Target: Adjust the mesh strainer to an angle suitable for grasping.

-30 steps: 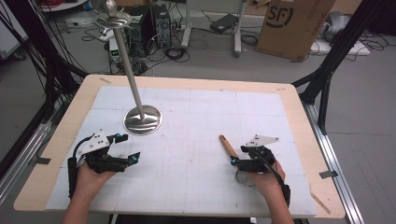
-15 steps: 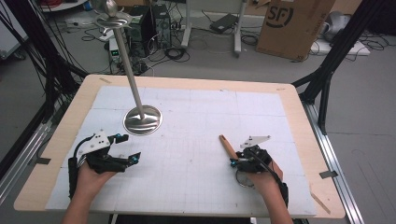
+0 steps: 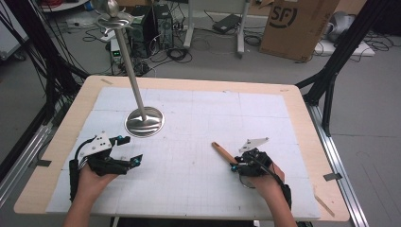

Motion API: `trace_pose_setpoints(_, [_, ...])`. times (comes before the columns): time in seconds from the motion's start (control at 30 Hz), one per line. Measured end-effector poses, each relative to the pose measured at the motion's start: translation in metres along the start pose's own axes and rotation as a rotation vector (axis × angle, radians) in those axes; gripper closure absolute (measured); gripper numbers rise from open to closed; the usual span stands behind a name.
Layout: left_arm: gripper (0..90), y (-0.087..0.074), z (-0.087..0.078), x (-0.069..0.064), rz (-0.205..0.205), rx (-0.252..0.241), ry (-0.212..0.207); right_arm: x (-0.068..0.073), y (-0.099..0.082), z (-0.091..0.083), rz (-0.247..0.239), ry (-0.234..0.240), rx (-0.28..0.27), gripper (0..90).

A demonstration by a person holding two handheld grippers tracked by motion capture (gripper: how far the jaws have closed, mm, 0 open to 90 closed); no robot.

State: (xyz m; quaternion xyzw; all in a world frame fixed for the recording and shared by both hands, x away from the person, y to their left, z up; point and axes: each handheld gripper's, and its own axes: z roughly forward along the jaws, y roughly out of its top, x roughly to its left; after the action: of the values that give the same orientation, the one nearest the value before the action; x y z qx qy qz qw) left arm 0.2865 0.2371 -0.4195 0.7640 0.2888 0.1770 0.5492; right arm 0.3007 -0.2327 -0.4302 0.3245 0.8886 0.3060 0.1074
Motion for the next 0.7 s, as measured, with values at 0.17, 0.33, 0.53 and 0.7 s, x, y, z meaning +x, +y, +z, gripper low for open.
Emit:
trace_pose_setpoints(0.17, [15.6, 0.0000, 0.0000, -0.0001, -0.001, -0.001, 0.000, 0.0062, 0.0026, 0.0007, -0.021, 0.018, 0.017, 65.8])
trace_pose_setpoints(0.33, [15.6, 0.0001, -0.0003, -0.0002, -0.001, -0.002, -0.001, 0.0083, 0.0051, 0.0011, -0.038, 0.022, 0.030, 63.3])
trace_pose_setpoints(0.53, [15.6, 0.0001, -0.0007, 0.0002, -0.003, -0.004, 0.001, 0.0074, 0.0072, 0.0020, -0.037, 0.021, 0.062, 63.3])
trace_pose_setpoints(0.7, [15.5, 0.0001, -0.0008, 0.0001, -0.004, -0.006, 0.002, 0.0076, 0.0098, 0.0010, -0.045, 0.015, 0.087, 63.5])
